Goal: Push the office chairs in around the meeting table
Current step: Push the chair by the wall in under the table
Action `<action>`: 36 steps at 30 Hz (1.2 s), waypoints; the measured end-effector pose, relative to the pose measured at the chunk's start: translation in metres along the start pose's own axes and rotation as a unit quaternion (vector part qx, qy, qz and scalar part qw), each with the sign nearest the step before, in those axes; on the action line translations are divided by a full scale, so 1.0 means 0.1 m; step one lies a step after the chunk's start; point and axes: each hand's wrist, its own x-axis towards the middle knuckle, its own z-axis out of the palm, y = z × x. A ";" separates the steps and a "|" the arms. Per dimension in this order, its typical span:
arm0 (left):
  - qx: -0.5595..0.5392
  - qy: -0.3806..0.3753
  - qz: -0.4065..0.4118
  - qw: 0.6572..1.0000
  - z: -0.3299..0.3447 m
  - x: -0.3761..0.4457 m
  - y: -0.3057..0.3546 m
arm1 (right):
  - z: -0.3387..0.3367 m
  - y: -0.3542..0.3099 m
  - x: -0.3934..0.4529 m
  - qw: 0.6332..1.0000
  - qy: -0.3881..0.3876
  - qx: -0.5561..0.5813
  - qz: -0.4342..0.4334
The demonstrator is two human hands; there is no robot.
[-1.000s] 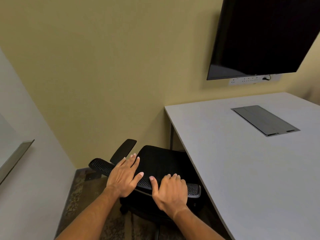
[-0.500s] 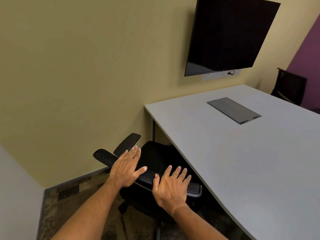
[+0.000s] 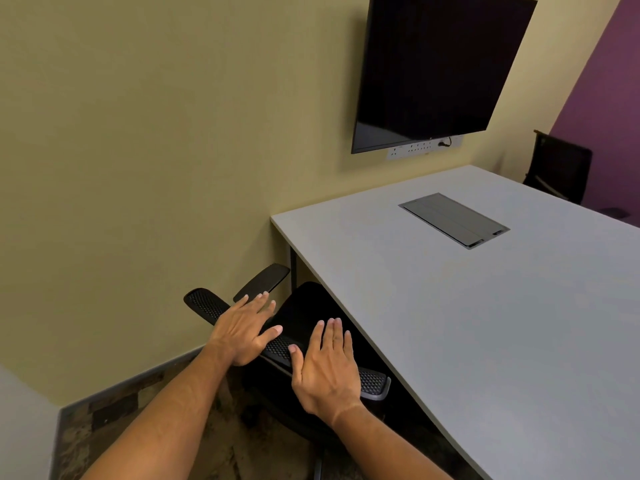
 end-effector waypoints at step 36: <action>-0.033 0.030 0.126 0.991 0.07 2.08 -0.76 | -0.09 -0.23 1.70 0.986 0.052 0.051 0.149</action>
